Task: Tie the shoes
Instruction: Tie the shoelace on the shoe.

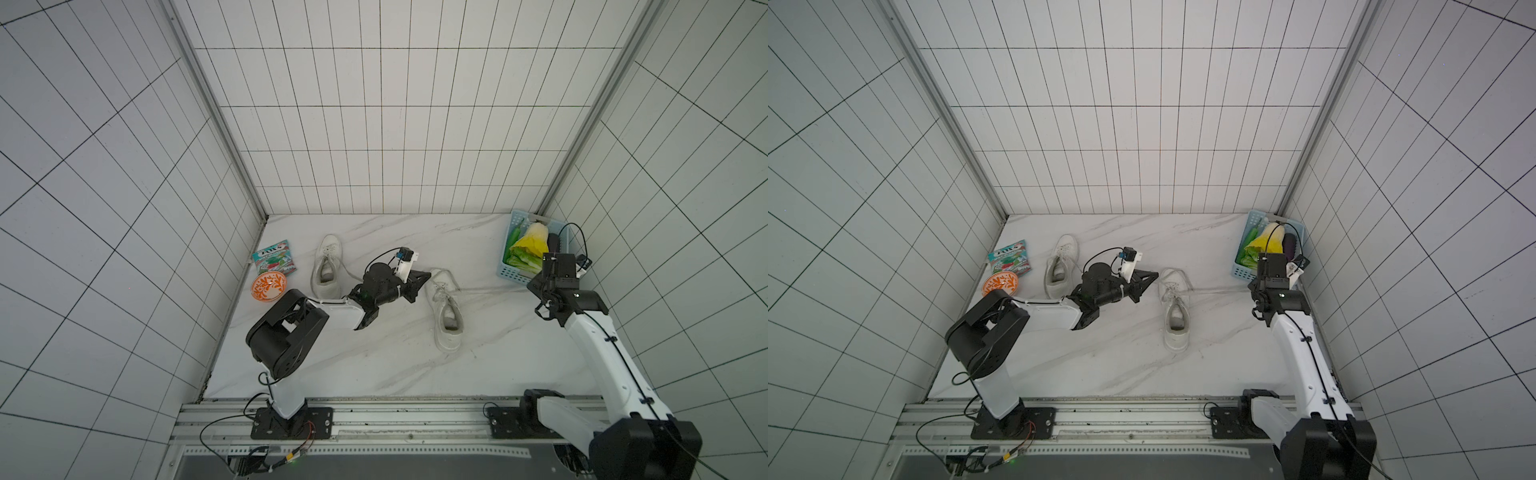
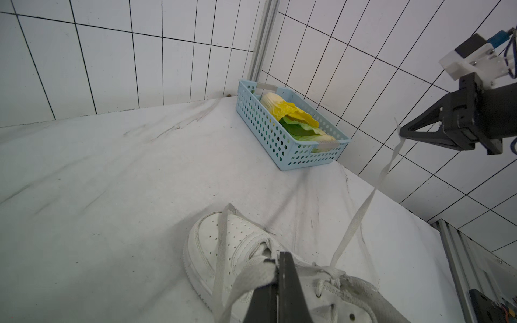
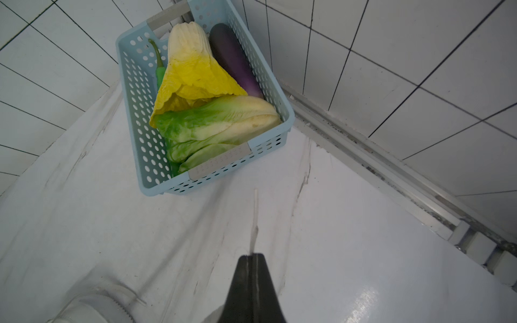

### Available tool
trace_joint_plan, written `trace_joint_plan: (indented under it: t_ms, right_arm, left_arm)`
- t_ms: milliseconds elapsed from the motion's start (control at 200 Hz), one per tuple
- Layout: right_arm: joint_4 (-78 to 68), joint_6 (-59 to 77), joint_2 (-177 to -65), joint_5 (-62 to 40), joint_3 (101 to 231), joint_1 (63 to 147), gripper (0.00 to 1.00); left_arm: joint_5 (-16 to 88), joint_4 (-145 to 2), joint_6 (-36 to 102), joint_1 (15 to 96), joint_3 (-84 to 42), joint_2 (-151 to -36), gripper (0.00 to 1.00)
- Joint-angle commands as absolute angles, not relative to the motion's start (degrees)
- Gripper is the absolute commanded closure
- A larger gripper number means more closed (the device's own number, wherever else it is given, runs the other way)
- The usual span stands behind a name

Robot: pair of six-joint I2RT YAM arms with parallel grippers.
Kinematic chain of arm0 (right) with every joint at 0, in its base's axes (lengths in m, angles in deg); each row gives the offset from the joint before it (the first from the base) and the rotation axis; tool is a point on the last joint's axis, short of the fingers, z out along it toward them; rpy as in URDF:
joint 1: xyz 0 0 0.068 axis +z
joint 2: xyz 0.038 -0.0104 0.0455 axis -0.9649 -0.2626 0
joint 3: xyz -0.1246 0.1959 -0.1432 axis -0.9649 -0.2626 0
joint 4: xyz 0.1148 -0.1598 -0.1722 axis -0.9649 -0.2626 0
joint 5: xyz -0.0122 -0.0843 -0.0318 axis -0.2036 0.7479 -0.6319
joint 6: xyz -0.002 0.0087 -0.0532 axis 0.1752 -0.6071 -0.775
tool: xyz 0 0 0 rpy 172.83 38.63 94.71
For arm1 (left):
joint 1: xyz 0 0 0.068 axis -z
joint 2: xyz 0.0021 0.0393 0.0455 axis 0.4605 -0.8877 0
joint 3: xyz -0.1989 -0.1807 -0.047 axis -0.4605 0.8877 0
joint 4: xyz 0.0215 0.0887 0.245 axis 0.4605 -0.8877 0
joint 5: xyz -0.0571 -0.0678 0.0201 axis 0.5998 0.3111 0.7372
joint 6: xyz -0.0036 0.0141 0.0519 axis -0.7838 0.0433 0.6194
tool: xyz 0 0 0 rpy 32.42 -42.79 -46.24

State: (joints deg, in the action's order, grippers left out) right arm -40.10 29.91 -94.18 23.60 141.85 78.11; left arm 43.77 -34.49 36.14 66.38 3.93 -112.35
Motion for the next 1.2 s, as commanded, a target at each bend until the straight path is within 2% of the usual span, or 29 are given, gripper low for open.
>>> trace_joint_plan:
  t_ms: [0,945,1194]
  right_arm:
    - [-39.9,28.0,-93.1,30.5,143.8,76.9,1.0]
    - [-37.5,21.7,-94.4,45.0,148.0,66.1,1.0]
    - [-37.4,20.4,-95.7,48.3,147.9,64.2,1.0]
  left_arm:
    - [41.3,-35.3,38.0,66.7,5.1,-110.2,0.96]
    - [36.4,-39.9,40.2,68.3,9.0,-104.8,0.96]
    - [35.0,-43.1,39.5,68.5,9.4,-103.1,0.99]
